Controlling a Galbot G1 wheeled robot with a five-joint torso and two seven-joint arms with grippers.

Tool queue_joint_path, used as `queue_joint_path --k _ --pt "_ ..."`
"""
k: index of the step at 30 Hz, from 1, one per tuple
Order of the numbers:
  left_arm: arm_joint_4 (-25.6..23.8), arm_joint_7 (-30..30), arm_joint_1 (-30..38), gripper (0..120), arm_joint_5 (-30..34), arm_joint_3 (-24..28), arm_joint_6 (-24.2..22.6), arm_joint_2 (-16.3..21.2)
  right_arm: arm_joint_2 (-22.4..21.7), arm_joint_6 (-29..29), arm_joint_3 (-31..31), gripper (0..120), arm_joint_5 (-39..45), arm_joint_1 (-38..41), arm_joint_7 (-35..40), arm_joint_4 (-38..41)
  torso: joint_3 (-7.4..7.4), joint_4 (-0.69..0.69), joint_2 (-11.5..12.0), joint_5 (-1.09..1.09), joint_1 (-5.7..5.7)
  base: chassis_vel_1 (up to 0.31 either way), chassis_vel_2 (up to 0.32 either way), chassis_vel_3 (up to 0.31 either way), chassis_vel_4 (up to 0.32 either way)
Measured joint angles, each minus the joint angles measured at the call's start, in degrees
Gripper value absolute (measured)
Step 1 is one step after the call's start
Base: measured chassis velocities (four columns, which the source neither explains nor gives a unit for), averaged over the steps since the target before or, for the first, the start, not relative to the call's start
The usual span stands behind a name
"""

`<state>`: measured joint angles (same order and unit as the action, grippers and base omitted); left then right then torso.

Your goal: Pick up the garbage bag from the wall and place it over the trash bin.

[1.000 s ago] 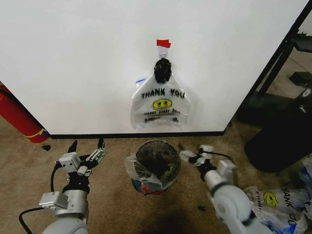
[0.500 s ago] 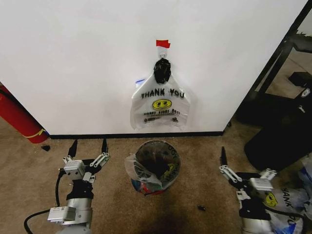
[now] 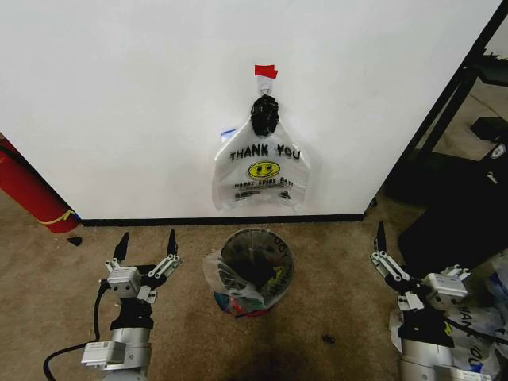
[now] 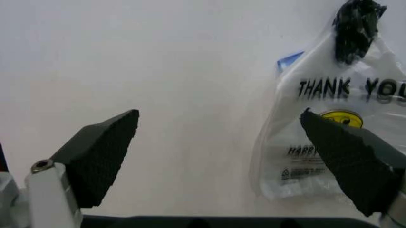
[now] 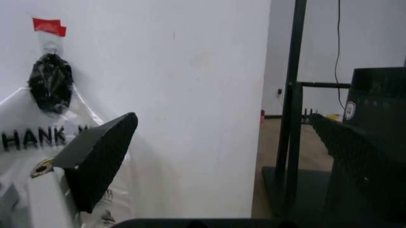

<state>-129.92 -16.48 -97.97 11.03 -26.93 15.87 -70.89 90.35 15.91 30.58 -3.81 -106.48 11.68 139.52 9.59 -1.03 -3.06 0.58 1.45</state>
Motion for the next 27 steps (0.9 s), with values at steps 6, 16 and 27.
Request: queue_joint_path --k 6,16,27 --pt "2.21 -0.27 2.12 100 3.90 0.38 -0.21 2.38 1.79 0.62 -0.15 100 -0.46 -1.18 -0.47 -0.28 0.00 -0.01 0.00 0.00 0.00 0.000 0.000 0.000 0.000" --pt "5.16 -0.80 3.34 100 5.46 0.71 0.28 4.36 1.78 1.33 -1.40 100 -2.96 -0.75 -0.79 -1.85 0.00 0.00 0.00 0.00 0.00 0.000 0.000 0.000 0.000" --pt "0.58 -1.73 0.12 100 3.58 0.19 0.18 1.83 1.78 2.13 -1.13 100 -2.50 -0.08 0.73 -4.30 0.00 -0.01 0.00 0.00 0.00 0.000 0.000 0.000 0.000"
